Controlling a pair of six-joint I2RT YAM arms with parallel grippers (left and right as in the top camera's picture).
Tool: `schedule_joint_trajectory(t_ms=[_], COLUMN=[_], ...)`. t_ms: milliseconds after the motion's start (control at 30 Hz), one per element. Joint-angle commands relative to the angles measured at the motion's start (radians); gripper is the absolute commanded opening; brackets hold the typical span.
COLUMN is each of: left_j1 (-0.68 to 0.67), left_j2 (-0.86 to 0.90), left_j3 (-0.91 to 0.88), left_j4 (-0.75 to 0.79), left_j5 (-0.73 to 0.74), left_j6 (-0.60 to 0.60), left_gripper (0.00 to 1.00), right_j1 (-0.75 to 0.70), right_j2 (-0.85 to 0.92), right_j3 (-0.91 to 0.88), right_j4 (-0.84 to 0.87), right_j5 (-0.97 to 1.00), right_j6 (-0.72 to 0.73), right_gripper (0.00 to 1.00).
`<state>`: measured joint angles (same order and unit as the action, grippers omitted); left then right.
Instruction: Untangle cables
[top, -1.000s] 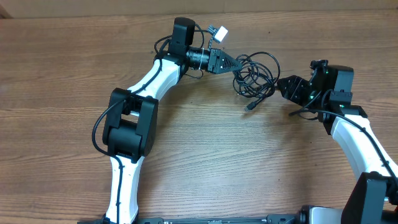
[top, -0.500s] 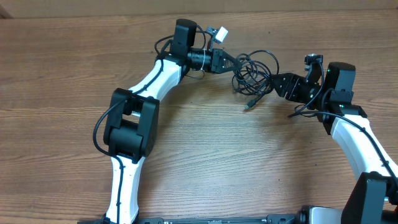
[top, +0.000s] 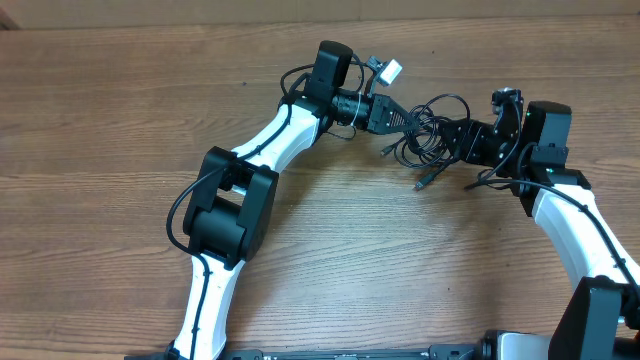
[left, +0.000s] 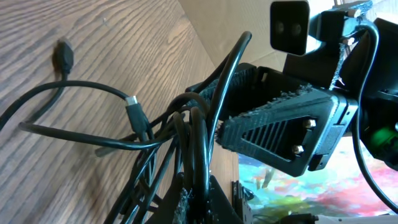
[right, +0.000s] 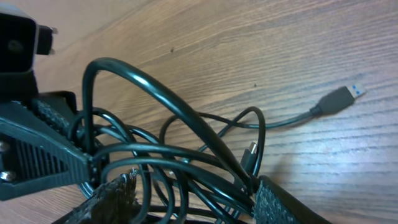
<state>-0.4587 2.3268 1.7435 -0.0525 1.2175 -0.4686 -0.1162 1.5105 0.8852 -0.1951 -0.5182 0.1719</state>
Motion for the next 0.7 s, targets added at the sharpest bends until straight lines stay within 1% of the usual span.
schedule_joint_trajectory(t_ms=[0,200,400,667], left_j1=[0.002,0.013,0.013,0.006], left_j2=[0.005,0.005,0.005,0.005], left_j3=[0.002,0.002,0.002,0.002], left_j4=[0.009,0.01,0.058,0.061], left_j5=[0.039,0.047,0.162,0.252], left_j6=[-0.024,-0.101,-0.137,-0.137], left_gripper=[0.04,0.04,0.04,0.04], right_j1=[0.005,0.005,0.005,0.005], right_j2=[0.005,0.005,0.005,0.005], right_j3=[0.018,0.018,0.018,0.018], right_j4=[-0.009,-0.027,-0.027,-0.016], right_j5=[0.006,0.013,0.048,0.118], right_j6=[-0.019,-0.026,-0.024,-0.016], right_gripper=[0.6,0.59,0.6,0.6])
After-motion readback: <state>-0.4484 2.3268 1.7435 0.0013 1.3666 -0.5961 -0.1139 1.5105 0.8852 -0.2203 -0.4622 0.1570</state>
